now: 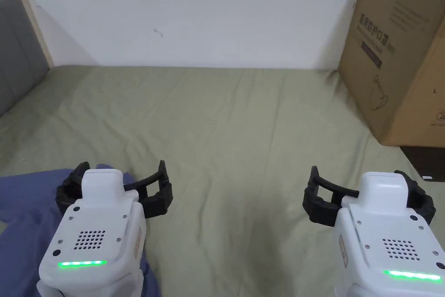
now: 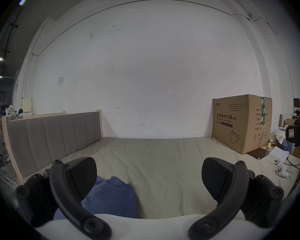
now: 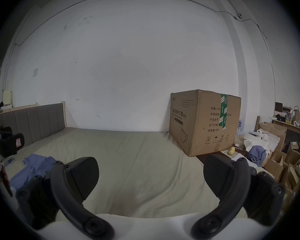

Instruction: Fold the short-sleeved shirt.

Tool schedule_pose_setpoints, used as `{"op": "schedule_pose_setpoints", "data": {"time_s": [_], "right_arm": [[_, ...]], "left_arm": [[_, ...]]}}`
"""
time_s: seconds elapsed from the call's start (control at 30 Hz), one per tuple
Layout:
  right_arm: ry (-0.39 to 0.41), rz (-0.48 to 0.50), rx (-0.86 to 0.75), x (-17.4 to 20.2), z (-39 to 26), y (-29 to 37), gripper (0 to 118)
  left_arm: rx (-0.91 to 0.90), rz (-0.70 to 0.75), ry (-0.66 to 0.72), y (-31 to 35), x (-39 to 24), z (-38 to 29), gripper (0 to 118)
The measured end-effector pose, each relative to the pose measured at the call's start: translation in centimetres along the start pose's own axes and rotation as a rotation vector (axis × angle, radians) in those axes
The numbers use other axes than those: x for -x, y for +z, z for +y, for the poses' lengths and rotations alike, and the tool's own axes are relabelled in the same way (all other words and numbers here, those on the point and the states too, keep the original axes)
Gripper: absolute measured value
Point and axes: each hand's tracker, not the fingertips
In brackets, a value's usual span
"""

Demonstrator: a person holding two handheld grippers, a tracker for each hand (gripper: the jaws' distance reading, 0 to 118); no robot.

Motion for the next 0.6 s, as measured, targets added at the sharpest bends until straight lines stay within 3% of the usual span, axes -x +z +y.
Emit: {"op": "schedule_pose_setpoints", "data": {"time_s": [0.6], "right_arm": [[0.011, 0.004, -0.003, 0.19, 0.45, 0.14, 118]], "left_arm": [[0.001, -0.003, -0.003, 0.01, -0.11, 0.27, 118]]}}
